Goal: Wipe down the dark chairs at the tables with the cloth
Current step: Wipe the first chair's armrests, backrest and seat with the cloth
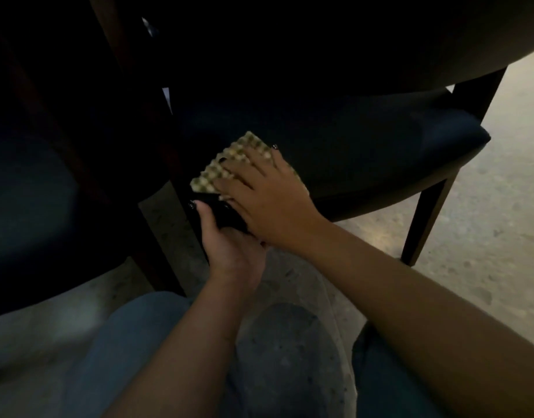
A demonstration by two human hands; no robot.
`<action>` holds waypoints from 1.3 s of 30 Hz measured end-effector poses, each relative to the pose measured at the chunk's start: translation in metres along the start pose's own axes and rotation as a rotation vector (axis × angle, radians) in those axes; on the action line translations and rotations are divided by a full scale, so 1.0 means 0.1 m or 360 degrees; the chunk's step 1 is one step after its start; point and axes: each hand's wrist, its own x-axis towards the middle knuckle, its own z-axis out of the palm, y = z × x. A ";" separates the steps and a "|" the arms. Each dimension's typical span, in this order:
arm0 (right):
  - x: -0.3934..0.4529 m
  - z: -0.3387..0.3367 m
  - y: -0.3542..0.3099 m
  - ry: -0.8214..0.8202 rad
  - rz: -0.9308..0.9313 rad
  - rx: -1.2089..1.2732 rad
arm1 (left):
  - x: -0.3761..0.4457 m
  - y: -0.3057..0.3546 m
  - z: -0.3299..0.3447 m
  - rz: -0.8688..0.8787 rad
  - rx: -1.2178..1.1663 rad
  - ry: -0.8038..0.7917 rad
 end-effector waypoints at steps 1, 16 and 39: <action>-0.08 0.00 0.06 0.0021 -0.0099 0.0001 | 0.00 0.02 -0.01 -0.0013 0.0006 0.0009; 1.20 -0.13 -0.67 0.0467 0.1557 0.2399 | -0.01 0.43 -0.11 -0.0223 0.0051 0.0291; 0.47 -2.97 -0.43 0.0457 0.0503 0.1512 | -0.95 1.87 1.75 0.2101 0.1544 -0.0077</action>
